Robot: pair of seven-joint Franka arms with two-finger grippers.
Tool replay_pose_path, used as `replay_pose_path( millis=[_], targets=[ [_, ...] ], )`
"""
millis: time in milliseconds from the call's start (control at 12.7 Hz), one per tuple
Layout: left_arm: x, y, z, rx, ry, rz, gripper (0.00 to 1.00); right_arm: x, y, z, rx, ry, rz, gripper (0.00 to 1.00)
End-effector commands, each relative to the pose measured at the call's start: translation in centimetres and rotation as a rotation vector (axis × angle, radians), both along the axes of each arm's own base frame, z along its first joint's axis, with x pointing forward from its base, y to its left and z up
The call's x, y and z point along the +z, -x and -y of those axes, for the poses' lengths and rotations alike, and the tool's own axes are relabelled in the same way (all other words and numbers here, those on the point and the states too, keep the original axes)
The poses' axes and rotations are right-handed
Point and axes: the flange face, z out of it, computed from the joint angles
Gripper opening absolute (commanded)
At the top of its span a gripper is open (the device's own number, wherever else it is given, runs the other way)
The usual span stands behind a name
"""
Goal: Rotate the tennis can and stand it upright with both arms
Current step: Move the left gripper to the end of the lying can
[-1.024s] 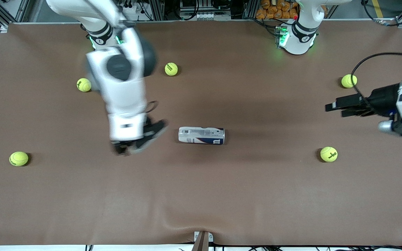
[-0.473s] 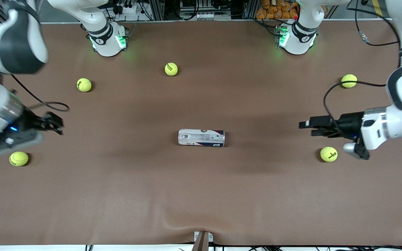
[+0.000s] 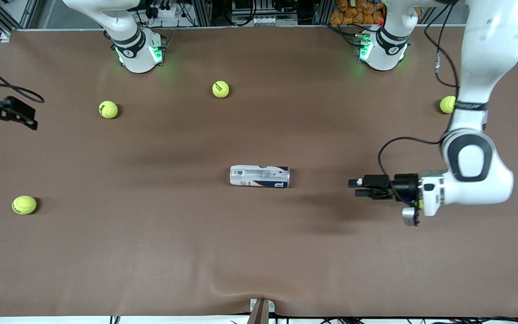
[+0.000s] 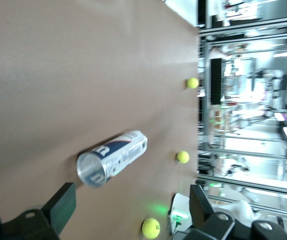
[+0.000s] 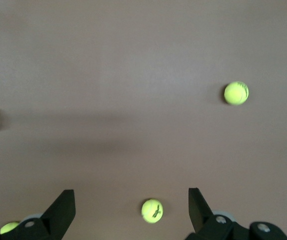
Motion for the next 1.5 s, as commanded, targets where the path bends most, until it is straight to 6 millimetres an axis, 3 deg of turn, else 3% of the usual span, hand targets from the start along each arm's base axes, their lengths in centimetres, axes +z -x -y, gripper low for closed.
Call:
replay_pose_path(
  millis=[0, 236, 394, 630, 709, 1103, 1418],
  targets=[
    [-2.2, -0.1, 4.6, 0.005, 0.048, 0.045, 1.0, 0.0, 1.2, 1.0, -0.088, -0.049, -0.026, 1.0],
    [-4.9, 0.4, 5.7, 0.009, 0.034, 0.026, 1.0, 0.2, 1.7, 1.2, -0.161, -0.044, -0.06, 1.0],
    [-6.9, 0.8, 6.1, 0.021, 0.065, 0.021, 1.0, 1.6, 2.7, 1.3, -0.163, -0.047, -0.034, 1.0],
    [-10.8, 2.1, 8.3, 0.044, 0.147, -0.002, 1.0, 2.2, 3.2, 1.5, -0.164, -0.048, -0.02, 1.0],
    [-11.6, 2.6, 9.2, 0.046, 0.163, -0.018, 1.0, 2.0, 3.1, 2.4, -0.175, -0.051, -0.019, 1.0],
    [-14.0, 6.2, 14.1, 0.087, 0.25, -0.131, 1.0, 1.9, 2.6, 2.1, -0.167, -0.088, -0.01, 1.0],
    [-16.0, 8.5, 13.5, 0.094, 0.229, -0.192, 1.0, 1.0, 1.2, 1.7, -0.117, -0.088, -0.02, 1.0]
  ],
)
